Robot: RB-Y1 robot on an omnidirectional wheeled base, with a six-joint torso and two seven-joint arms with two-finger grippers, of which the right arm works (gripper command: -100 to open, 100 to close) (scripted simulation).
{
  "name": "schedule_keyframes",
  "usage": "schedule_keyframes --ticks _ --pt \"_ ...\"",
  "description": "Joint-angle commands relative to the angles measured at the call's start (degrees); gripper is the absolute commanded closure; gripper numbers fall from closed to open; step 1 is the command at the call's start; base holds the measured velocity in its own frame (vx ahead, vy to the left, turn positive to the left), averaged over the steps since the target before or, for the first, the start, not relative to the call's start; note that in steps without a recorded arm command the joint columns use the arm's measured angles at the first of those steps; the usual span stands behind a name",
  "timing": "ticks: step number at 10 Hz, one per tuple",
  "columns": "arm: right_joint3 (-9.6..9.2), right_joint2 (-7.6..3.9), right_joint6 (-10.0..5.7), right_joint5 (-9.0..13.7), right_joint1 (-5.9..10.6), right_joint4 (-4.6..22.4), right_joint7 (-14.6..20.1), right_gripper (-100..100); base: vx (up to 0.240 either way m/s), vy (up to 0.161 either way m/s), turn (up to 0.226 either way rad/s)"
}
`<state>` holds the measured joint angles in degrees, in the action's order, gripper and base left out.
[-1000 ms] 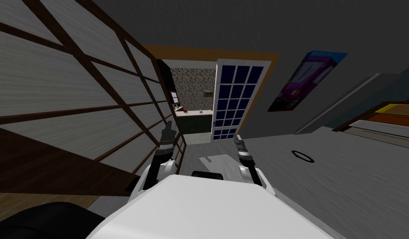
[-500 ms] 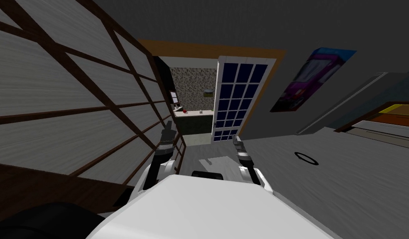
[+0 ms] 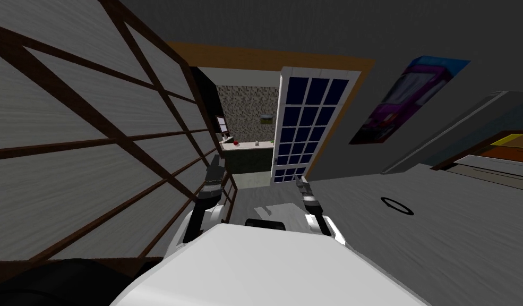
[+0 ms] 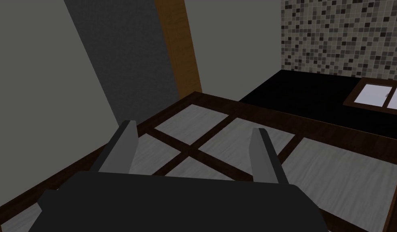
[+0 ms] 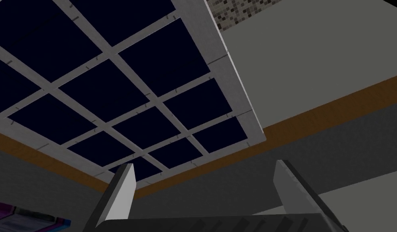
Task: Pull the door open
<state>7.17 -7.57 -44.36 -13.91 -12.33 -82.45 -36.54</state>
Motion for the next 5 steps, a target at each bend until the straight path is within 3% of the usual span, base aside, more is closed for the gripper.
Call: schedule_keyframes --ticks 1,5 --pt "0.33 -0.25 -0.54 -0.71 0.67 2.13 -1.32 -100 0.095 0.023 -0.002" --pt "1.03 -0.6 -1.9 -2.48 2.32 7.46 -4.49 -100 0.098 0.021 -0.003"
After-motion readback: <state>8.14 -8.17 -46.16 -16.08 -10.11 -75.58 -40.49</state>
